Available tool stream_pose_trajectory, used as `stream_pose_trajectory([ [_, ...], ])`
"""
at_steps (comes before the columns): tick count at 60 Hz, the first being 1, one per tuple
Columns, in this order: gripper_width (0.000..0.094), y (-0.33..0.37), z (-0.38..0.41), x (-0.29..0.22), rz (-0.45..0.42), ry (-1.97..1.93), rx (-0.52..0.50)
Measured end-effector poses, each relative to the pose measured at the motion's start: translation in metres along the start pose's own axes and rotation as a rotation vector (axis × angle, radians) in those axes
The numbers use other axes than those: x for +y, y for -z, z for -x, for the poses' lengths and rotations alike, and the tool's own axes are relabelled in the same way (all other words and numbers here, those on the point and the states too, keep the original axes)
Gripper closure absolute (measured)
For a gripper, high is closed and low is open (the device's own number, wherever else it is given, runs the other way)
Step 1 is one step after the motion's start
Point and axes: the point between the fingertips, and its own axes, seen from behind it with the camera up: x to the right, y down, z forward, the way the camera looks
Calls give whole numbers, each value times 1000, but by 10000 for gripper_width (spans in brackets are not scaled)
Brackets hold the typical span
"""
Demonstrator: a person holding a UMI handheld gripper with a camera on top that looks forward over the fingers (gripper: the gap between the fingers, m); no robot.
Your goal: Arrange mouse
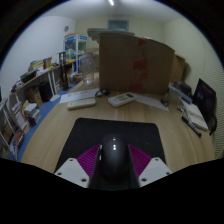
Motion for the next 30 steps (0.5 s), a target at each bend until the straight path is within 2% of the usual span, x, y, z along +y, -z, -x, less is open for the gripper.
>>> stream_pose_trajectory([
  [1, 426, 2, -1, 0, 25, -6, -4],
  [4, 276, 5, -2, 6, 97, -34, -19],
  [8, 70, 24, 5, -6, 88, -74, -63],
  [11, 92, 45, 9, -21, 57, -81, -105],
  [16, 92, 88, 7, -34, 23, -83, -118],
  [24, 94, 163, -4, -27, 36, -118, -123],
  [30, 95, 208, -21, -17, 46, -152, -84],
])
